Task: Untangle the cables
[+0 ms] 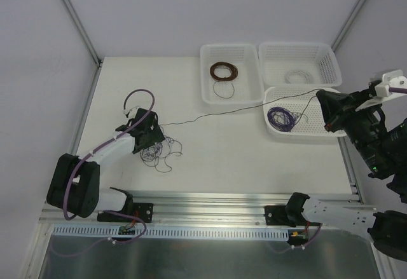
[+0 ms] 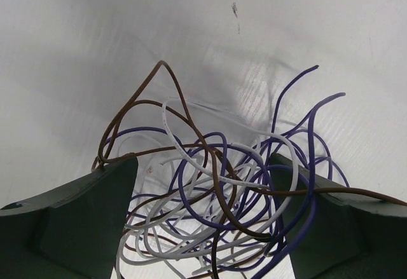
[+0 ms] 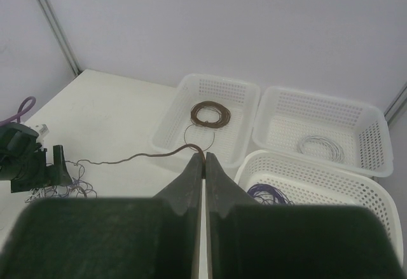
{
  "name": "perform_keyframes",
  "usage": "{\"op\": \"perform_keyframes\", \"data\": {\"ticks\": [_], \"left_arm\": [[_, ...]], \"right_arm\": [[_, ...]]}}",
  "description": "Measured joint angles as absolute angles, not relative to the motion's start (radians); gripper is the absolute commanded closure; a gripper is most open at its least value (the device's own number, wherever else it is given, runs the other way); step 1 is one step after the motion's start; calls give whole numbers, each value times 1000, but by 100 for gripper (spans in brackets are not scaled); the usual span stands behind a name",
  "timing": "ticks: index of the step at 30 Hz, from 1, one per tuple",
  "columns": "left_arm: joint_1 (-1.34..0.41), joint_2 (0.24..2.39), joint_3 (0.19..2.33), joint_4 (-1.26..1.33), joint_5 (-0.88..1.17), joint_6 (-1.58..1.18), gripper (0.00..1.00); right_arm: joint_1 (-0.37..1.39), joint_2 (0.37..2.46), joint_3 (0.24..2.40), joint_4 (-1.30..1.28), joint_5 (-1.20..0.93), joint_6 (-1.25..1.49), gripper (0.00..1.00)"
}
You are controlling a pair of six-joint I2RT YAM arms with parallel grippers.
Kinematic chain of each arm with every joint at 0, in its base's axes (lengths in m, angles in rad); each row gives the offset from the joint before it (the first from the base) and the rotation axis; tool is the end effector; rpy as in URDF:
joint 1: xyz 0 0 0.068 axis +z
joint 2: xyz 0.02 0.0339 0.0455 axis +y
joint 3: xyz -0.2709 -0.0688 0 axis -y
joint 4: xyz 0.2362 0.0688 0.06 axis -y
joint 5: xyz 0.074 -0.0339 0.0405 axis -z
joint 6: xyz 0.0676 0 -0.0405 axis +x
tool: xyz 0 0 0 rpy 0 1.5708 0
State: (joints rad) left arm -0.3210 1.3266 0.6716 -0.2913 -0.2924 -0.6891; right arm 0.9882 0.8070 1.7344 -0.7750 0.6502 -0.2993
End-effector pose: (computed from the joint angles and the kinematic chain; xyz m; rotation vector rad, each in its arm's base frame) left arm 0.2524 -0.0634 0.1675 -0.5649 2.3959 -0.0672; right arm 0.0631 0.0214 0.5535 -0.3862 1.3981 0.1029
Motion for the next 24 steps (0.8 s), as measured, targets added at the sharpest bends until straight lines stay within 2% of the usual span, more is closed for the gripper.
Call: {"op": "perform_keyframes", "data": {"ticks": [6, 15, 19, 24], "left_arm": [[-319, 1282, 672, -295, -261, -666, 2], [-312, 1044, 669, -327, -242, -623, 7], [-312, 974, 669, -329, -203, -579, 5], [-312, 938, 669, -352, -103, -531, 2]], "right_arm": [[988, 789, 1702, -765, 650, -290, 99], [988, 776, 1514, -851, 655, -227, 99], [988, 761, 1305, -830, 582, -144, 99], [962, 863, 1007, -791, 514, -31, 85]]}}
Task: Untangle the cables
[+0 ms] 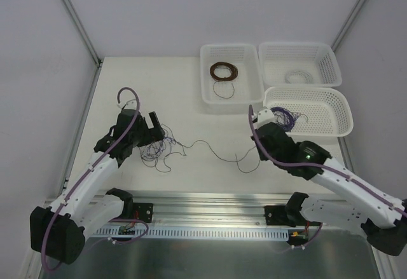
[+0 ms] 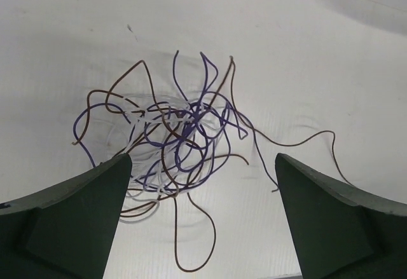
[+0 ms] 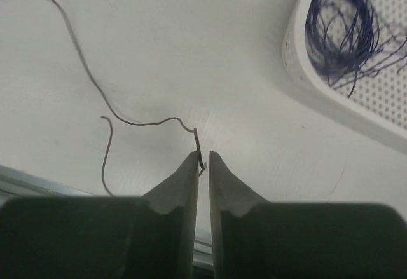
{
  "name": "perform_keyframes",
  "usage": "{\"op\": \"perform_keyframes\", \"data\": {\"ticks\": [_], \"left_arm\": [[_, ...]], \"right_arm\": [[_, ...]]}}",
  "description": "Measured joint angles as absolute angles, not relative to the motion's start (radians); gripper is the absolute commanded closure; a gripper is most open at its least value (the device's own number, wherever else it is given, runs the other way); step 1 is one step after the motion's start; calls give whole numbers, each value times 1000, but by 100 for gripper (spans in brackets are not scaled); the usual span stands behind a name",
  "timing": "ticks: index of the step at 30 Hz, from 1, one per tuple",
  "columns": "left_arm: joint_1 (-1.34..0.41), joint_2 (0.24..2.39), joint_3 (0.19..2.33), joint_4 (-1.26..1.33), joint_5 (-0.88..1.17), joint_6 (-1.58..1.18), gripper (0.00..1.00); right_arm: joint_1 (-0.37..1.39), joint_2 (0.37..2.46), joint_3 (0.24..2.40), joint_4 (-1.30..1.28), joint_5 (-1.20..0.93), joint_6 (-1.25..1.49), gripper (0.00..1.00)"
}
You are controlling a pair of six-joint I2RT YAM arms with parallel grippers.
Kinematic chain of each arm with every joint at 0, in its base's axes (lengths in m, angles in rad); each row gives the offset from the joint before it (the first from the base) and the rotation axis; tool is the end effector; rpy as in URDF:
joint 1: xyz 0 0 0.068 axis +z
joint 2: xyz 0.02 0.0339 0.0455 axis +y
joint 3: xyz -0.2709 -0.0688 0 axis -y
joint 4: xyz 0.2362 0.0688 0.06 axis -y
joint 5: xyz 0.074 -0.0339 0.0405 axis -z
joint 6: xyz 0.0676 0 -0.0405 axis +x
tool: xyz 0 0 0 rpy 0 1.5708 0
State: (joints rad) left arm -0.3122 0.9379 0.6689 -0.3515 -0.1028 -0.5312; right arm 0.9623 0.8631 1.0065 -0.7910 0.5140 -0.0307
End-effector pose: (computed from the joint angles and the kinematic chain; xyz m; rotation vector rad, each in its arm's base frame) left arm 0.2099 -0.0605 0.2449 -0.2997 2.1905 -0.3617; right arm 0.1273 0.1246 0.3323 -0.7611 1.9829 -0.0240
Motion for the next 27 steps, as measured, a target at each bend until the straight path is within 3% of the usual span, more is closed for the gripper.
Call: {"op": "perform_keyframes", "data": {"ticks": [1, 7, 11, 17, 27], "left_arm": [[-312, 926, 669, -357, -84, -525, 2], [-312, 838, 668, -412, -28, -508, 1], [-312, 807, 665, -438, 0, -503, 1], [-312, 819, 639, -465, 17, -498, 1], [-312, 924, 630, -469, -10, -550, 1]], "right_arm": [[938, 900, 958, -776, 502, -14, 83], [785, 1036, 838, -736, 434, 61, 45], [794, 1071, 864, -671, 316, 19, 31], [841, 1233, 1009, -540, 87, -142, 28], [854, 1713, 1323, -448, -190, -419, 27]]}}
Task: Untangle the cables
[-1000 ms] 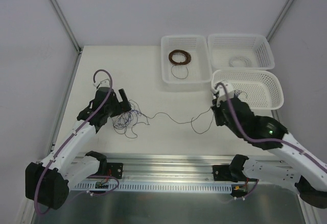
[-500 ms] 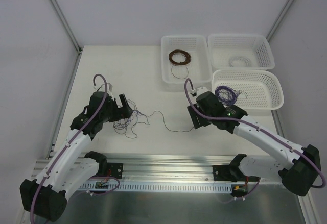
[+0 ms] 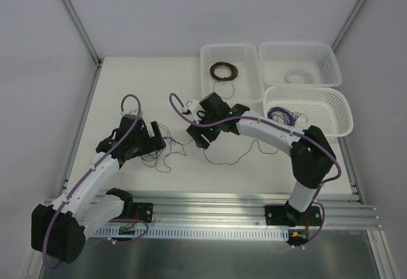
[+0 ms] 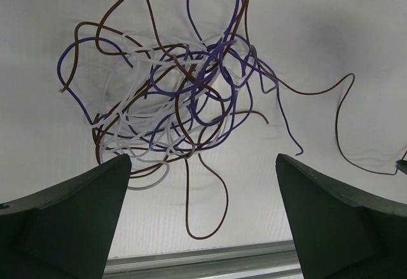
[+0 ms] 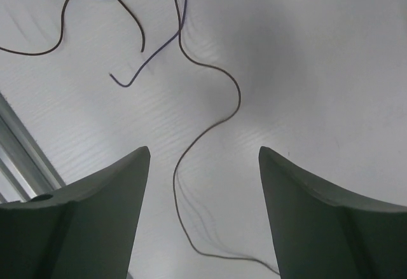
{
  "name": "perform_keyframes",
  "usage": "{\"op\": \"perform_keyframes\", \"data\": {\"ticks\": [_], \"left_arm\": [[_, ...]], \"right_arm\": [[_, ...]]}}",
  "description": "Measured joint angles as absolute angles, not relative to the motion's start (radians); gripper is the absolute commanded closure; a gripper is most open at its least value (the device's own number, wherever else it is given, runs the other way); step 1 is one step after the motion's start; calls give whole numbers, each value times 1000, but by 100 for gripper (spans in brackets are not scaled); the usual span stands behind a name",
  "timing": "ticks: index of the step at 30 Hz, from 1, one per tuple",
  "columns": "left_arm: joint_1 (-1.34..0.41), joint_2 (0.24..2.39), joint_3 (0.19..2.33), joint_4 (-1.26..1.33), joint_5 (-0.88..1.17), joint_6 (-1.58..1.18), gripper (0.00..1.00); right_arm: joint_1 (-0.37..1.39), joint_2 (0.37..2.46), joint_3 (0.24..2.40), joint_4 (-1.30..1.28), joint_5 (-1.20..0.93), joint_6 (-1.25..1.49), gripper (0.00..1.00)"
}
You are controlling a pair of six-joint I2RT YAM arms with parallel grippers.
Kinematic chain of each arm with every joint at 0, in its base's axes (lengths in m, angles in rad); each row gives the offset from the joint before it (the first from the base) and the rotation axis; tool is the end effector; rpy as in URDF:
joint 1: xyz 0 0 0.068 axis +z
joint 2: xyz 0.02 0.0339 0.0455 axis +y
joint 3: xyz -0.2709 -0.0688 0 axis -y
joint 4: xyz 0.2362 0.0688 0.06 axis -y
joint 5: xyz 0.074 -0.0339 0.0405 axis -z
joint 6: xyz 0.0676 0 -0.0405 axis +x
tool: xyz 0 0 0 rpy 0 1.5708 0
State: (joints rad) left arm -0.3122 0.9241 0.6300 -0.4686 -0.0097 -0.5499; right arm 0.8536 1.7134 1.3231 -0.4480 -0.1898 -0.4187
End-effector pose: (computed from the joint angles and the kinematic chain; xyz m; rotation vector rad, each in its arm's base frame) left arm 0.1930 -0.0616 0.2208 -0.2861 2.3541 -0.4132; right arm 0.2491 0.3051 0.2429 -1.5164 1.9037 0.4273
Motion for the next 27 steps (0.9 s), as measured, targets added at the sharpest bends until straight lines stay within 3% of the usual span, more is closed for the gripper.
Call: {"op": "perform_keyframes", "data": {"ticks": [13, 15, 18, 19, 22, 27], "left_arm": [[-312, 1063, 579, -334, -70, -670, 4], [-312, 1103, 579, -309, -70, -682, 4], [-312, 1152, 579, -281, -73, -697, 5], [-312, 1166, 579, -272, -75, -699, 6], [-312, 1203, 579, -258, -84, -705, 7], [-312, 1258, 581, -242, -97, -711, 13]], "right_arm": [[849, 2048, 1476, -392, -258, -498, 33], [844, 2062, 1480, -382, -263, -499, 40], [834, 2065, 1480, -369, -270, -503, 65], [831, 2065, 1479, -366, -271, -503, 81], [827, 2056, 1461, -345, -273, -502, 99], [827, 1953, 1376, -374, -275, -501, 99]]}}
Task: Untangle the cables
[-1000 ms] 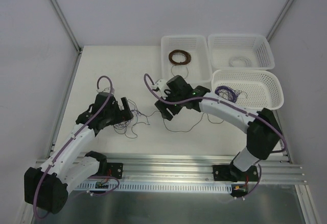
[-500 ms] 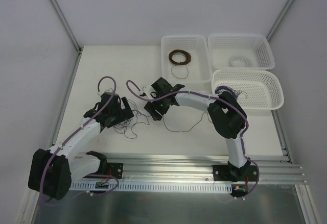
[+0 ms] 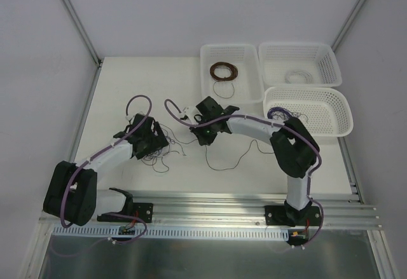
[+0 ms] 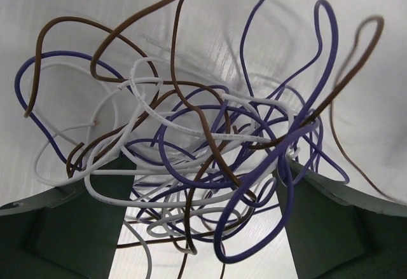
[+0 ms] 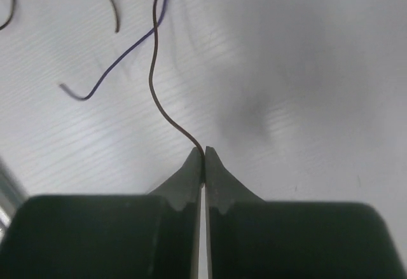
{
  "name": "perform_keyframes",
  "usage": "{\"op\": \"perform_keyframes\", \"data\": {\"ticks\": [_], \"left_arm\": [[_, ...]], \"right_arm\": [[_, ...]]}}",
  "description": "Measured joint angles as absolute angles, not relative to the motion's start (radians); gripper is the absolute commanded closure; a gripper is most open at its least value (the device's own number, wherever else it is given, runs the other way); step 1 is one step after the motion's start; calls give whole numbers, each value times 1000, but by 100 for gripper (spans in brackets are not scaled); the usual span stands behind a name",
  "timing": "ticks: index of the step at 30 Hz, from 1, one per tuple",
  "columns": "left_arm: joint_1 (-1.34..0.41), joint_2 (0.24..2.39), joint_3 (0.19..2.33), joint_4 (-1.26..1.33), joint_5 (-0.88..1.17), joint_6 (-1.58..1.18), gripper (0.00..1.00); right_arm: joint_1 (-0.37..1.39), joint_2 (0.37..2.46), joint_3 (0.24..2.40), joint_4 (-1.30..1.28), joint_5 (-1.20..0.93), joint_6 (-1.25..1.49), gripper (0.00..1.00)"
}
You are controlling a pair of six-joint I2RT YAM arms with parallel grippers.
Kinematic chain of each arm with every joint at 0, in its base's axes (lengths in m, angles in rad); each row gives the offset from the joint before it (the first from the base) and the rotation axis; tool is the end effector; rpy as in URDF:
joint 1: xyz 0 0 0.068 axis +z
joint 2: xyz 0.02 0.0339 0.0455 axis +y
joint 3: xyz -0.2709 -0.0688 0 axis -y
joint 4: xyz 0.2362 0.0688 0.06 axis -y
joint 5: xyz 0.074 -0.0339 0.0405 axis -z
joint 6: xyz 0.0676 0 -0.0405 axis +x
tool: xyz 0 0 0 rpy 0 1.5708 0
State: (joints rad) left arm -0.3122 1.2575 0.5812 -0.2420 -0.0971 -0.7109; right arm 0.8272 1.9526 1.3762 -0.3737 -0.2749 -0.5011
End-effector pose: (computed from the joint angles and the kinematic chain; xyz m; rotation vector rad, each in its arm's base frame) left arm 0.2343 -0.0687 0.1579 -0.5374 2.4516 -0.3093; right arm 0.2793 0.3308 0.1733 -1.6495 1.9250 0.4775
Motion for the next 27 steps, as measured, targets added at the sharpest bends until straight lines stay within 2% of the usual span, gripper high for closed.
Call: {"op": "perform_keyframes", "data": {"ticks": [3, 10, 14, 22, 27], "left_arm": [[-312, 1267, 583, -230, -110, -711, 17], [-306, 1278, 587, -216, -116, -712, 19], [-306, 1278, 587, -216, -117, -714, 19], [-306, 1278, 587, -215, -112, -717, 18], [-303, 1270, 587, -215, -58, -714, 10]], "right_arm": [[826, 1812, 1332, -418, -268, -501, 99], [794, 1404, 1339, -510, -248, -500, 99], [762, 1243, 1398, -562, -205, -484, 99], [723, 1063, 1555, -632, -116, -433, 99], [723, 1060, 1603, -642, -77, -419, 99]]}}
